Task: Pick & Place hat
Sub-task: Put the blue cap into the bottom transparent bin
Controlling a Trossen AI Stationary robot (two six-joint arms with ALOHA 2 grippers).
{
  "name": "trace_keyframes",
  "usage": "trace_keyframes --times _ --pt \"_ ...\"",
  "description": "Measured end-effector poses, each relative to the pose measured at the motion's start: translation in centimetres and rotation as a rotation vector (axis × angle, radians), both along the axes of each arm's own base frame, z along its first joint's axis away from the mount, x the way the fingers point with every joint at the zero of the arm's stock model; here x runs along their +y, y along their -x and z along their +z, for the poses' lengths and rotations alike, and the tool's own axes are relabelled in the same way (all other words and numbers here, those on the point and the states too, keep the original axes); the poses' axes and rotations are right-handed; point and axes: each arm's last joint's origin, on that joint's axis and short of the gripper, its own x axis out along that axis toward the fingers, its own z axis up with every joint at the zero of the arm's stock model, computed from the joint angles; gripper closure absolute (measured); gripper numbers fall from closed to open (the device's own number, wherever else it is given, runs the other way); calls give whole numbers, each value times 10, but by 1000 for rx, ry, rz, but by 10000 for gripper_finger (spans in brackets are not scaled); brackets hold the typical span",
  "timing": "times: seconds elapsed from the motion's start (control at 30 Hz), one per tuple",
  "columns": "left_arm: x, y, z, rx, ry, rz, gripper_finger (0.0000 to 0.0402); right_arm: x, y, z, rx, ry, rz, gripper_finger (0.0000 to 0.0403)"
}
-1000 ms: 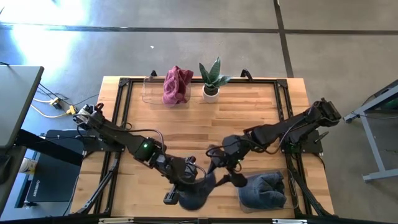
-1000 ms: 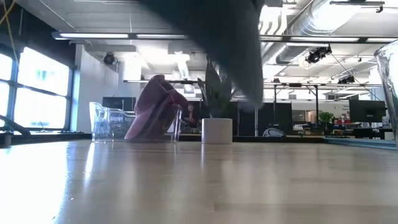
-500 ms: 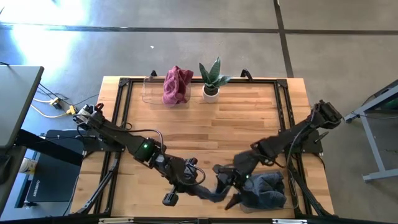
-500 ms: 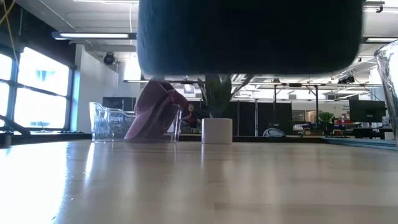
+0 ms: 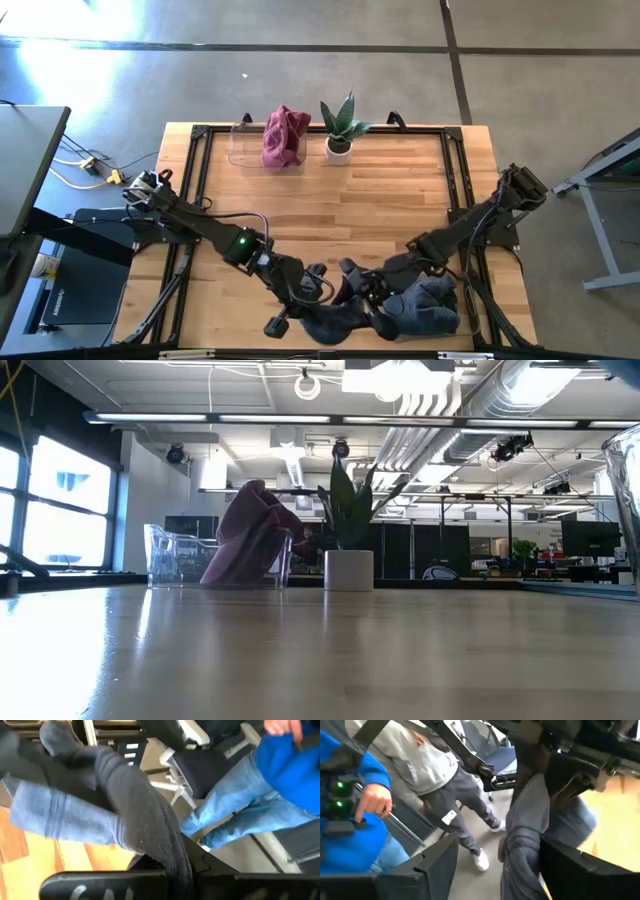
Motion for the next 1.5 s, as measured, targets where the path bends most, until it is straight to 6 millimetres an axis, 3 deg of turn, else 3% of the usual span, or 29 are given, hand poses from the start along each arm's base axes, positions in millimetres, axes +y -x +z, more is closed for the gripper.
trace_keyframes --times 0.17,0.43,0.57,0.83,1.07,1.27,1.5 --pt "0 0 1 5 13 2 399 4 4 -4 64 -19 -37 218" --pt "1 0 0 22 15 49 398 4 6 -9 128 -13 -54 388" --pt "8 0 -6 92 -11 69 376 4 9 -12 180 -25 -186 386" --pt "41 17 -14 407 -65 214 320 9 25 -9 201 -94 -492 399" --pt "29 24 -11 293 -195 416 325 10 60 4 234 -170 -694 400" --pt "17 29 -9 226 -191 537 326 -4 93 34 216 -228 -683 401" --pt "15 14 8 59 -47 511 323 -27 101 57 165 -275 -701 402"
